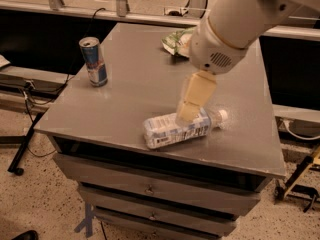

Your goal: Move redbull can near green jalapeno chip bag

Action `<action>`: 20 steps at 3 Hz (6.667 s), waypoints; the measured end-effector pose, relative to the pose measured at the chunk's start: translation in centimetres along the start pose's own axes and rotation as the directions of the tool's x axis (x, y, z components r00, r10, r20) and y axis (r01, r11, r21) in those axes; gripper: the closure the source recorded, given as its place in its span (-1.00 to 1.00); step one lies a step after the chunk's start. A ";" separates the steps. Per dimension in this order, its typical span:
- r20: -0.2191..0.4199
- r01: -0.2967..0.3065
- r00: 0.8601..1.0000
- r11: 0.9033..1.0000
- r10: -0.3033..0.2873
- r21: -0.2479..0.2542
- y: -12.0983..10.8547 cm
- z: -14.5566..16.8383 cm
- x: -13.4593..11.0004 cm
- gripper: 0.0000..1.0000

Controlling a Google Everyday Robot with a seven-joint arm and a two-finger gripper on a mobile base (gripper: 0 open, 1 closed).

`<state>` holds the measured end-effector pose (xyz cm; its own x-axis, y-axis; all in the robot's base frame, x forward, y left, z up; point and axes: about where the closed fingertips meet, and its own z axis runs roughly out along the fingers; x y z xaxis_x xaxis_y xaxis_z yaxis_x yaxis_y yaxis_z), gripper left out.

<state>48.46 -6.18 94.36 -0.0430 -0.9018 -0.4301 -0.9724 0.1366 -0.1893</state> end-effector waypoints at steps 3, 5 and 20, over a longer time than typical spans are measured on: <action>0.150 0.020 0.989 0.998 -0.011 -0.060 0.1 2.7 -6.1 -1.00; 0.333 0.019 0.943 0.997 0.005 -0.070 -3.0 10.1 -13.8 -1.00; 0.810 -0.618 0.559 0.741 0.177 0.264 -27.8 4.6 0.4 1.00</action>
Offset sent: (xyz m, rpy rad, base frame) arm 0.0040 0.0504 0.0005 0.0900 0.0321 0.0475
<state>76.52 -8.44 95.34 -0.0108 -0.1475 -0.9890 -0.6332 0.7665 -0.1074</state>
